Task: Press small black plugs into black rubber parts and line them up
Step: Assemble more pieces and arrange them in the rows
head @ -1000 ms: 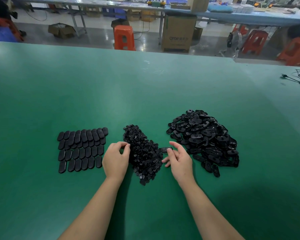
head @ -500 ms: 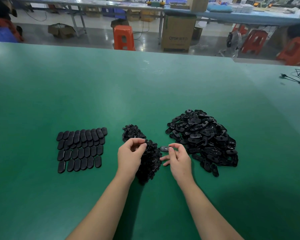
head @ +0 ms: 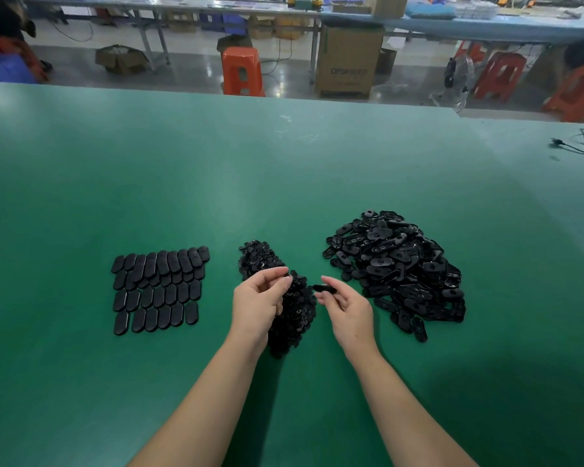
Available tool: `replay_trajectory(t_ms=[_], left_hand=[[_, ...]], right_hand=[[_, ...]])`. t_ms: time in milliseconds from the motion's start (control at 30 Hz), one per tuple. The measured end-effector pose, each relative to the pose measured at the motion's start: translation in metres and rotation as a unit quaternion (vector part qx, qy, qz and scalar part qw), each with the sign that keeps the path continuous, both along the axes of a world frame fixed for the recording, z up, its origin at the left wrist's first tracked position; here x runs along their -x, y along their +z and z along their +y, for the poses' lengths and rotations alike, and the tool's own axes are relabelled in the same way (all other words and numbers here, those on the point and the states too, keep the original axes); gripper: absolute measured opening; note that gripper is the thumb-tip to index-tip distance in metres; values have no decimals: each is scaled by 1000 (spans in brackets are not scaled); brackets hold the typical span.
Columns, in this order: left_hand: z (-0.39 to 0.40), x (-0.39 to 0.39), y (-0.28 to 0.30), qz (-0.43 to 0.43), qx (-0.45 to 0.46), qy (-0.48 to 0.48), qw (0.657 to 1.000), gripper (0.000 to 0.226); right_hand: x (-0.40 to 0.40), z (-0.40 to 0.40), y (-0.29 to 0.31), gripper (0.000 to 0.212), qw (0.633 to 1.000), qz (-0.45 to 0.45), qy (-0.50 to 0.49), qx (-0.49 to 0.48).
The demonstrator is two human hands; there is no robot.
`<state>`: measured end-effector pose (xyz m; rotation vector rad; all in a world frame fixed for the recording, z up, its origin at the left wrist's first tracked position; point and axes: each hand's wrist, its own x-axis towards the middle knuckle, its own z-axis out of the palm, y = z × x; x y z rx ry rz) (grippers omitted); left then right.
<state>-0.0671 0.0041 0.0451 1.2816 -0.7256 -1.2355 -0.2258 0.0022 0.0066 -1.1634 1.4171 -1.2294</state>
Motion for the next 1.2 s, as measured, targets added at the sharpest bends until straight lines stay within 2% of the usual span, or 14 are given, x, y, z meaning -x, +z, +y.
replay_trajectory(t_ms=[167, 333, 433, 500, 767, 867, 1000, 1100, 1200], left_hand=[[-1, 3, 0, -22, -13, 10, 1000, 19], [-2, 7, 0, -37, -37, 12, 999, 21], [-1, 15, 2, -27, -25, -12, 999, 16], [-2, 21, 3, -27, -16, -23, 999, 17], [-2, 31, 2, -48, -28, -49, 997, 12], [-3, 33, 1, -49, -37, -57, 996, 11], [-3, 35, -1, -60, -40, -67, 995, 12], [-4, 36, -1, -69, -40, -72, 994, 13], [-5, 37, -1, -96, -44, -74, 992, 14]], right_hand=[[1, -1, -1, 8, 1000, -17, -14, 9], [-1, -1, -1, 13, 1000, -9, -20, 20], [0, -1, 0, 23, 999, -20, -15, 22], [1, -1, 0, 21, 1000, -17, -12, 18], [4, -2, 0, 17, 996, 66, -25, 52], [3, -2, -1, 10, 999, 32, -13, 20], [3, -1, 1, 20, 999, -38, -19, 12], [3, -1, 0, 28, 999, -35, -9, 8], [3, -2, -3, 23, 1000, -24, -8, 12]])
